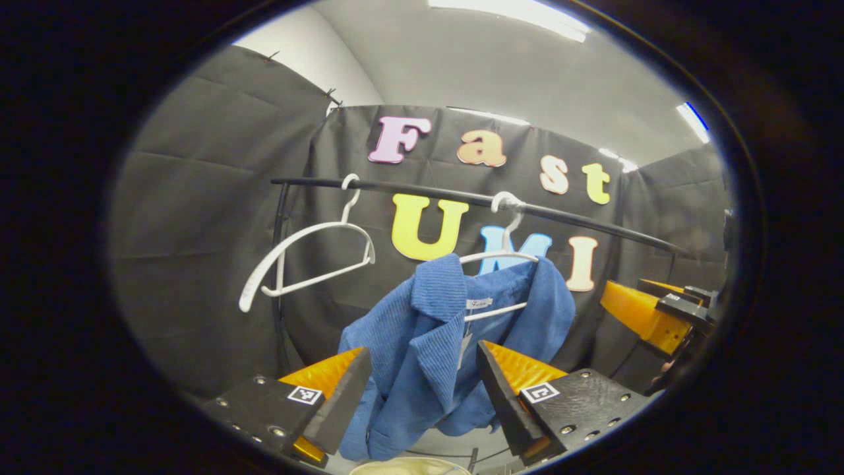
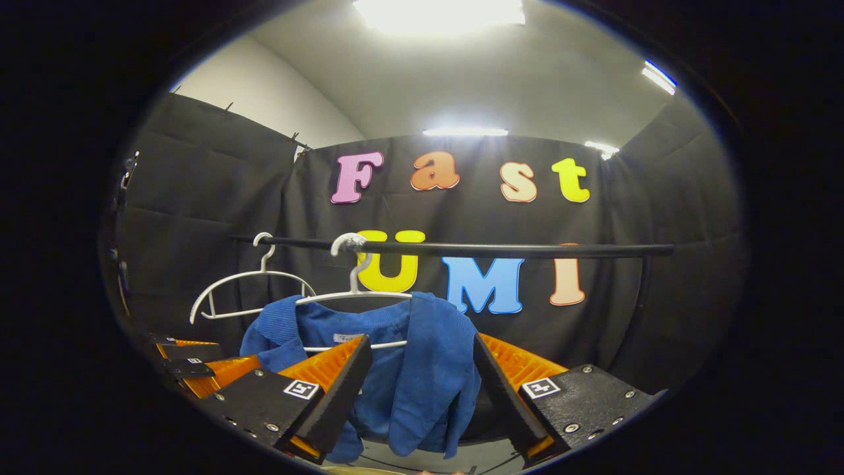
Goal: Grasp the clothes on the hanger with both hands and then place them into the laundry hamper below.
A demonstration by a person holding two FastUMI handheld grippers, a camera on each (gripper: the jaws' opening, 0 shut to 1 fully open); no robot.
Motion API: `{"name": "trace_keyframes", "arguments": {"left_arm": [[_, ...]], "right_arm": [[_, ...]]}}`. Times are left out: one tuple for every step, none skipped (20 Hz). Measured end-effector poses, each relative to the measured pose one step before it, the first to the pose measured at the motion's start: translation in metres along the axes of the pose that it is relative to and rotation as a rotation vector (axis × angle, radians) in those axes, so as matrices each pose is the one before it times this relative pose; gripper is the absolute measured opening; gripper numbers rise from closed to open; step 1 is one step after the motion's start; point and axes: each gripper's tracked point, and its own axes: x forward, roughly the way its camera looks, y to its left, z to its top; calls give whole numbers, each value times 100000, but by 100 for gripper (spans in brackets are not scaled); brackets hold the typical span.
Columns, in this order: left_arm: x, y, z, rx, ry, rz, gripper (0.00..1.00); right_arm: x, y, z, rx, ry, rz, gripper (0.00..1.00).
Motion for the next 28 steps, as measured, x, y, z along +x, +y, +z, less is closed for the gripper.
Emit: {"name": "trace_keyframes", "arguments": {"left_arm": [[675,-303,-479,613,1012,2060,93],[618,-287,-592,665,1284,1916,93],[575,-305,-462,312,1223,1737,94],[498,-254,-413,-131,881,1716,93],[513,-62,-291,-504,416,2451,93],[716,153,-398,-919,414,2928,93],[669,12,-460,-1282,642,2621,93],[697,-49,-510,-1305,1097,2540,93],[635,-104,-445,-994,921,2383,93],[719,-63,-415,-573,492,2350,93],[770,-208,-310,-199,472,1667,93],[514,-107,-328,194,634,1713,93],[521,-6,-245,254,581,1837,93],[327,-63,-263,-1,175,1325,93],[216,-194,69,-239,-136,611,93],[117,-75,89,-309,-646,446,93],[143,-6,166,-153,-740,626,93],[94,158,-15,-54,-506,1088,93],[202,69,20,-140,-256,884,93],[122,115,-50,-199,-305,970,93],[220,111,27,-713,-344,1187,93],[263,-116,42,-1155,-312,71,93],[271,51,77,-1072,-468,810,93],[182,29,-18,-860,-119,665,93],[147,-193,-112,-406,513,-313,93],[30,71,-85,-68,4,34,93],[9,618,89,-157,-199,2836,92],[71,364,-39,-917,69,1117,73]], "right_arm": [[1140,-795,-675,1613,1027,531,95],[1125,-854,-762,1266,1401,392,95],[1065,-707,-747,945,1377,579,95],[1067,-441,-696,708,1201,1083,95],[1052,-199,-606,640,772,1634,95],[1047,-87,-598,626,709,1869,95],[1093,-109,-800,397,1419,1318,95],[1063,-76,-849,574,1520,1212,95],[1054,-237,-828,169,1253,354,95],[964,-374,-934,-127,1094,-133,95],[1009,-140,-659,648,907,344,95],[891,179,-752,1609,1097,1192,95],[670,143,-544,2031,1307,1491,95],[409,182,-318,2165,830,1615,95],[296,326,-314,1786,500,2077,95],[255,429,-405,887,-50,2162,94],[283,216,-287,-348,-53,1275,94],[233,336,-351,-1041,424,1644,94],[177,318,-273,-543,938,1930,95],[290,504,-224,206,1072,2594,95],[401,511,-42,401,374,1648,96],[595,233,-111,-34,-123,236,96],[394,21,62,-276,-286,-164,95],[383,62,44,-185,-376,-183,95],[246,90,140,264,-244,25,95],[148,106,26,469,-122,64,95],[29,-1,91,346,-197,89,93],[157,-281,85,205,-197,-943,89]]}}
